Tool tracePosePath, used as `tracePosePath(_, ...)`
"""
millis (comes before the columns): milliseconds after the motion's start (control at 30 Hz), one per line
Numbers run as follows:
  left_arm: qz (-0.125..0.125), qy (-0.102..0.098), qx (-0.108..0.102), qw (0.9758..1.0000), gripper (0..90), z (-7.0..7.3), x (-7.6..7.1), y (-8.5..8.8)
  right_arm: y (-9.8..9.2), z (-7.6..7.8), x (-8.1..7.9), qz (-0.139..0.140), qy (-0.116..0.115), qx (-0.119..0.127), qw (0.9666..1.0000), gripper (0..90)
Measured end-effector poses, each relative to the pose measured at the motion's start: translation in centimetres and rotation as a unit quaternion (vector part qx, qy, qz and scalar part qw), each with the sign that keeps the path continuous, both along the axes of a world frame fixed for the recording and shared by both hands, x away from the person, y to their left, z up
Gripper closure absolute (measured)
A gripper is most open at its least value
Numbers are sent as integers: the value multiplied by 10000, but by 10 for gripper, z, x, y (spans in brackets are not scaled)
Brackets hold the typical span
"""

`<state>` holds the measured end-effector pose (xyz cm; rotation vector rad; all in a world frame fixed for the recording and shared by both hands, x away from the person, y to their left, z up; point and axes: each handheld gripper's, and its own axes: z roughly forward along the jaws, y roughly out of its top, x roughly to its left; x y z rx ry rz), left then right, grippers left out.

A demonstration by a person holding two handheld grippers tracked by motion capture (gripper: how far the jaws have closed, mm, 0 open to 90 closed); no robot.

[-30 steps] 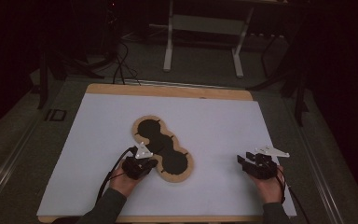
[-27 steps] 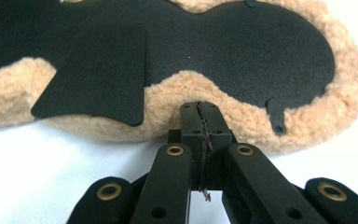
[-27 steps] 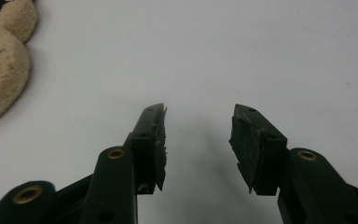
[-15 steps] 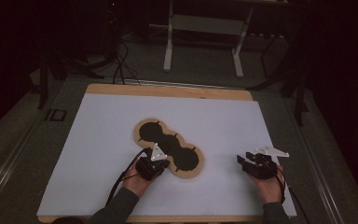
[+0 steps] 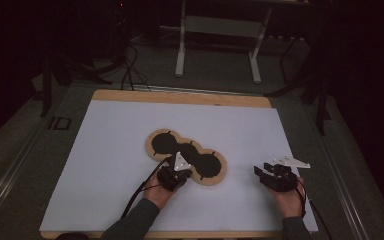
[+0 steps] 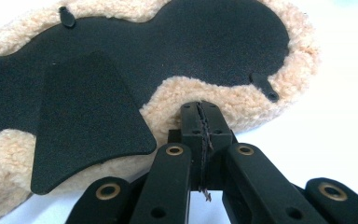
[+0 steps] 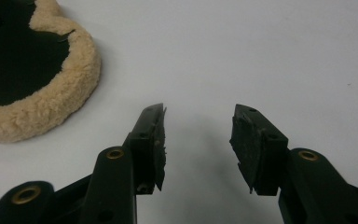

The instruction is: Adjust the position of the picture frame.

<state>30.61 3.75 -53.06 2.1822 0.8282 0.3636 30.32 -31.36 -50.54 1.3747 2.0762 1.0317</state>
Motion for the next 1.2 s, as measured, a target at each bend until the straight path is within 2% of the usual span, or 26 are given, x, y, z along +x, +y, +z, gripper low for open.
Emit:
tracePosePath(200,-158,-2,-11,9999,899,3,0,6,-1,0,0,-17,-5,43,10000,535)
tracePosePath(400,-69,-154,-106,9998,899,15,-1,23,0,0,0,3,-6,72,10000,528)
tracePosePath(667,432,-243,-210,9985,896,24,10,59,2,1,-1,40,-15,149,9999,522)
tracePosePath(767,493,-258,-213,9982,897,25,11,62,3,2,-1,62,-26,191,9998,521)
tracePosePath(800,762,-299,-266,9963,897,26,18,77,5,2,-2,85,-36,193,9998,519)
tracePosePath(967,1162,-281,-313,9923,897,26,28,94,13,3,-3,174,-54,182,9997,515)
tracePosePath(1200,1435,-203,-270,9891,898,23,43,107,22,4,-4,305,-47,219,9993,512)
